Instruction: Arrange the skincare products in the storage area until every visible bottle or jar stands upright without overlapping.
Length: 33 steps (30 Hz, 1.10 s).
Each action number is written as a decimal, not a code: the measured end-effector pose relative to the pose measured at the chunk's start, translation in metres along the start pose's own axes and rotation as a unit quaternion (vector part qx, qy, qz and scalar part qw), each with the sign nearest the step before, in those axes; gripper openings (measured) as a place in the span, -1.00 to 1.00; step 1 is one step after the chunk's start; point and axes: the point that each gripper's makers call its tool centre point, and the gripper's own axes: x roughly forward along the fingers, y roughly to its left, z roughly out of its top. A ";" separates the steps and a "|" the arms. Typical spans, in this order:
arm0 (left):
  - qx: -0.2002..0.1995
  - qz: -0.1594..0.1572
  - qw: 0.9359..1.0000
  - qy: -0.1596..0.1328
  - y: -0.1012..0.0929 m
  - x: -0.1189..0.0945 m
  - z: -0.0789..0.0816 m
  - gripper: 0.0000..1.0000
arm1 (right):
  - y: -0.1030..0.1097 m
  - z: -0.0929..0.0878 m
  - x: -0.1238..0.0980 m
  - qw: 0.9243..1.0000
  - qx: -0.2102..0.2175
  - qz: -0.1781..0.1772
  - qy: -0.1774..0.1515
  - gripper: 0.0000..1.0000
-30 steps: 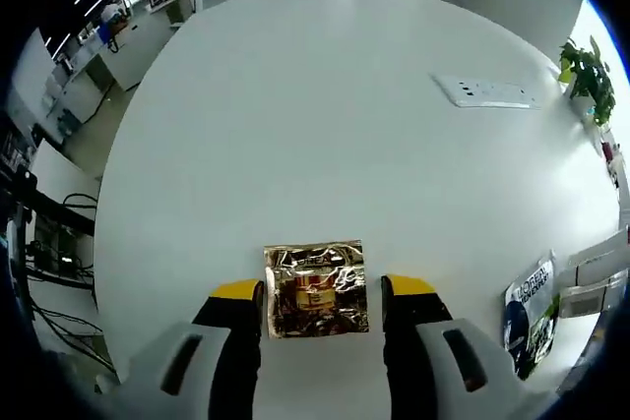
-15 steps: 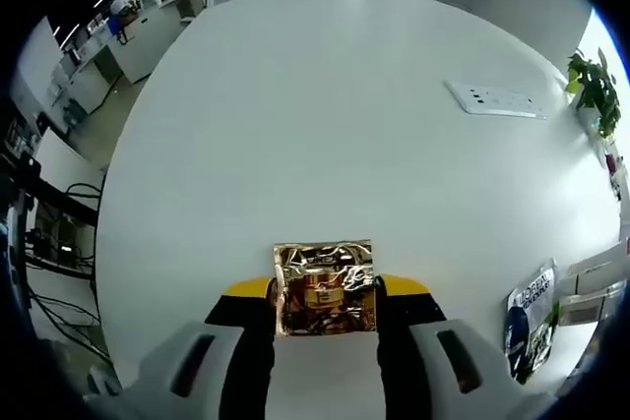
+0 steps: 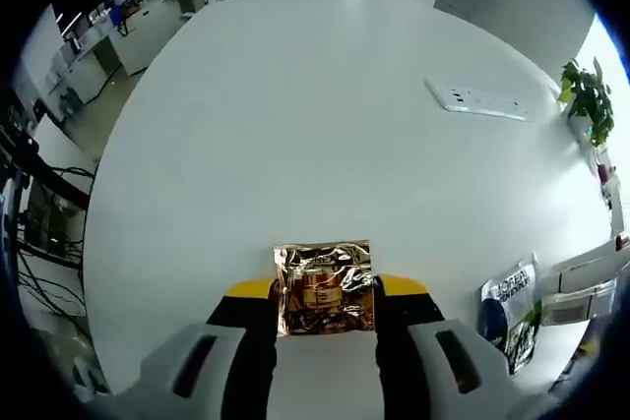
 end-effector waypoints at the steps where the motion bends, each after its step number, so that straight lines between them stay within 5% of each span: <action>1: 0.004 0.000 1.000 0.000 -0.004 -0.001 -0.002 -0.23 | 0.000 0.001 0.000 1.000 -0.001 0.000 -0.002 0.72; 7: 0.003 -0.020 1.000 0.003 -0.028 -0.007 -0.018 -0.23 | 0.001 0.006 -0.002 1.000 -0.001 0.004 -0.016 0.75; 33: -0.026 -0.018 0.999 0.019 -0.067 -0.014 -0.054 -0.25 | 0.006 0.018 -0.008 0.998 -0.018 0.012 -0.051 0.73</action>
